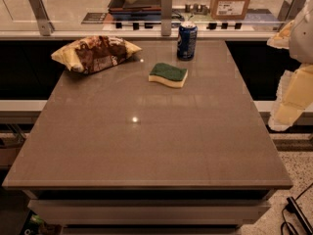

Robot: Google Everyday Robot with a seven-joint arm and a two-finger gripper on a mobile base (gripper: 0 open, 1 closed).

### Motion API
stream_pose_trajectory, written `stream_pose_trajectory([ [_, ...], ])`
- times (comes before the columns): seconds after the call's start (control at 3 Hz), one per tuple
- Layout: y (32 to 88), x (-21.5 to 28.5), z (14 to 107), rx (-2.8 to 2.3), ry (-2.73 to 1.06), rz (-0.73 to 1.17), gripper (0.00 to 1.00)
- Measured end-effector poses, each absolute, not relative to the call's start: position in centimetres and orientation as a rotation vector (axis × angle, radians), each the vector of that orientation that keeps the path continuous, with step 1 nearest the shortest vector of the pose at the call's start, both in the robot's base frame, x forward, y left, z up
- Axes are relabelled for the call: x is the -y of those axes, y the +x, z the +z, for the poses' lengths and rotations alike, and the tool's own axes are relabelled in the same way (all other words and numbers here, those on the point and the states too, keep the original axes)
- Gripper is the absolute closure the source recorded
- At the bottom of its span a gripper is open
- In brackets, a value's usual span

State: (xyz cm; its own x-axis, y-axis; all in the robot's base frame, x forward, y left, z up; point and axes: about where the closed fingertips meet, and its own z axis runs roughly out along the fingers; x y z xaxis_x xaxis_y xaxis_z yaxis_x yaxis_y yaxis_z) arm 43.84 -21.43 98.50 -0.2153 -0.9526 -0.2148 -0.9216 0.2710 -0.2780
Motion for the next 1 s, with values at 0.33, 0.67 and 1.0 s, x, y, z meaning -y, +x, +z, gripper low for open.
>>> stream_pose_trajectory([
  [0.33, 43.8, 21.4, 98.5, -2.208, -1.708, -0.128, 0.0],
  [0.67, 44.6, 20.9, 99.0, -2.161, -1.723, -0.147, 0.0],
  [1.0, 46.0, 18.4, 99.5, -2.022, -1.813, -0.212, 0.0],
])
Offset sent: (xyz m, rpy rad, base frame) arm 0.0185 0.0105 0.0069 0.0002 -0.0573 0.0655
